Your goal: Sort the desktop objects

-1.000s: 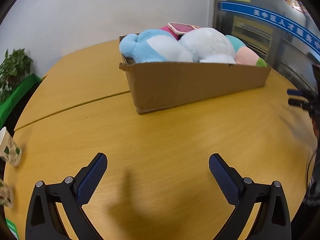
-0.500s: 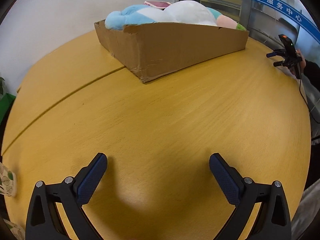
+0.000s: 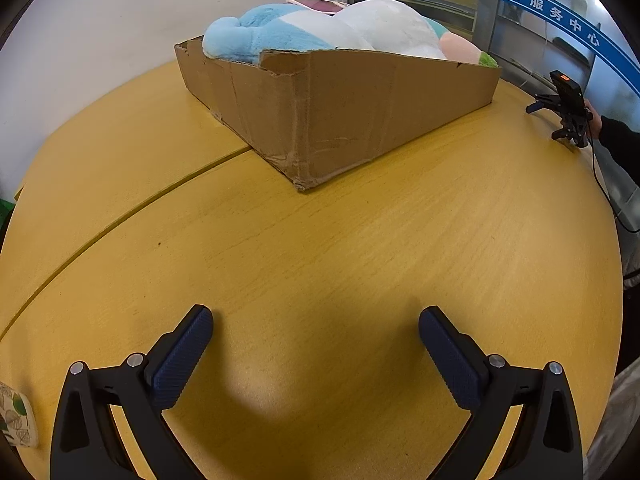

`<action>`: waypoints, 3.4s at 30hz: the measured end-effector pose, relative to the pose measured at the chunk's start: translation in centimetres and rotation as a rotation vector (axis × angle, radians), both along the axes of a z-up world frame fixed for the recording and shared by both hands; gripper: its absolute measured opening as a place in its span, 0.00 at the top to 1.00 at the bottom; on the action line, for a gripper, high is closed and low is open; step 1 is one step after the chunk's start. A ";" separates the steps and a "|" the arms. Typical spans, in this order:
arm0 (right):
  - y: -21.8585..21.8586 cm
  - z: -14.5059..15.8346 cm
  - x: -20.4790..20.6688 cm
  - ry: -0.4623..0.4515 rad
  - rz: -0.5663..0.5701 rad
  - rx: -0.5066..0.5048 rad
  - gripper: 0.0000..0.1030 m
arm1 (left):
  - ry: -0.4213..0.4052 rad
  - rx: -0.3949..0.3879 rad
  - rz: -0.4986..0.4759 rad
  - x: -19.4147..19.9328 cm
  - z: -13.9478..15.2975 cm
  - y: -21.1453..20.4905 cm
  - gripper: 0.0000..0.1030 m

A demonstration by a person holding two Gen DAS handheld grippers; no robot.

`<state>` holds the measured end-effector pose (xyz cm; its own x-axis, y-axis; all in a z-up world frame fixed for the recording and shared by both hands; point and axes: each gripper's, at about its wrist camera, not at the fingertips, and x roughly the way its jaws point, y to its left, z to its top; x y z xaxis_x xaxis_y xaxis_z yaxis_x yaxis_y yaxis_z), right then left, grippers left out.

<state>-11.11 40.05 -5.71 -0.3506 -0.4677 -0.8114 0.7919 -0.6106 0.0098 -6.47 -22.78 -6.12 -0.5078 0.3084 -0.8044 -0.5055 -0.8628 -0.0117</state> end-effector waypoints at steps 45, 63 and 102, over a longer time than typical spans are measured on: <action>0.5 0.1 -1.2 0.009 0.008 0.006 0.00 | -0.003 0.001 0.005 -1.8 0.2 1.5 0.00; 0.5 0.1 -1.3 0.008 0.008 0.006 0.00 | -0.004 0.002 0.006 -1.7 0.1 2.4 0.00; 0.3 0.1 -1.2 0.009 0.007 0.005 0.00 | -0.002 0.002 0.007 -1.2 0.1 1.1 0.00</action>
<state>-12.28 40.39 -5.60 -0.3545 -0.4659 -0.8107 0.7963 -0.6050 -0.0005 -7.71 -21.69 -6.05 -0.5083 0.3066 -0.8047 -0.4994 -0.8662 -0.0145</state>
